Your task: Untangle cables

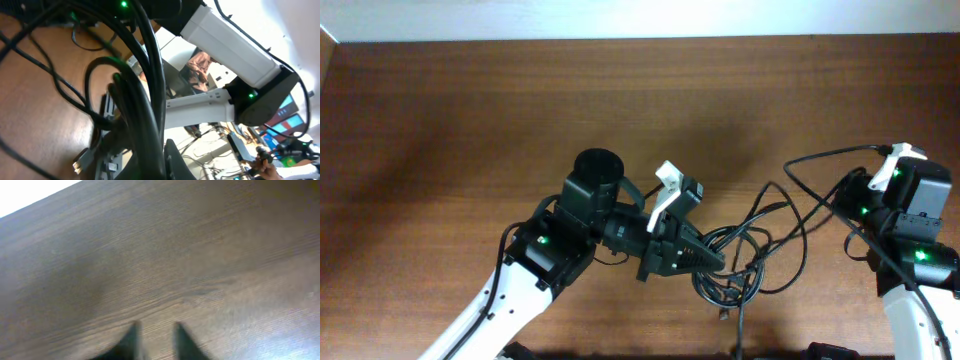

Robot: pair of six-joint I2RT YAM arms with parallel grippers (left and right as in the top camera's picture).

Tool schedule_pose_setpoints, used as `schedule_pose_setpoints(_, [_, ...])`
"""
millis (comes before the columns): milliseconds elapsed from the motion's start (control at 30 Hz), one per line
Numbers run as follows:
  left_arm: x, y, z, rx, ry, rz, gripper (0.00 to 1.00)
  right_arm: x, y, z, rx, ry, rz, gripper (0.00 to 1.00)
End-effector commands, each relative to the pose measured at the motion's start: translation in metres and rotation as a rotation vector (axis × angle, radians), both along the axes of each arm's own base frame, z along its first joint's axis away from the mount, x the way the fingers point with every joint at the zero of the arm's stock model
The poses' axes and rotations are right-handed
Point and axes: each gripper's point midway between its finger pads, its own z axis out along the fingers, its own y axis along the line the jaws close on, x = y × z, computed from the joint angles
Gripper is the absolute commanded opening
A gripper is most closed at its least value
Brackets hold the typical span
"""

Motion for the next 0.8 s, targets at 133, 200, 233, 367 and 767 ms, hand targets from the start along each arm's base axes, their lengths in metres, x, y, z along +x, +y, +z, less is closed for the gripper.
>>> schedule_pose_setpoints(133, [0.014, 0.018, 0.013, -0.041, -0.027, 0.024, 0.00, -0.001, 0.058, 0.005, 0.265, -0.027, 0.236, 0.95])
schedule_pose_setpoints(200, [0.023, 0.019, 0.012, -0.032, -0.032, 0.065, 0.00, -0.004, 0.078, 0.010, 0.348, -0.036, 0.321, 0.96])
schedule_pose_setpoints(233, [0.027, 0.019, 0.011, -0.027, -0.035, 0.084, 0.00, -0.006, 0.084, 0.011, 0.375, -0.036, 0.346, 0.96])
schedule_pose_setpoints(367, [0.046, 0.023, 0.005, 0.004, -0.040, 0.182, 0.00, -0.012, 0.102, 0.016, 0.459, -0.036, 0.422, 0.98])
schedule_pose_setpoints(767, [0.075, 0.044, 0.004, 0.011, -0.040, 0.295, 0.00, -0.045, 0.147, 0.030, 0.731, 0.018, 0.601, 0.99])
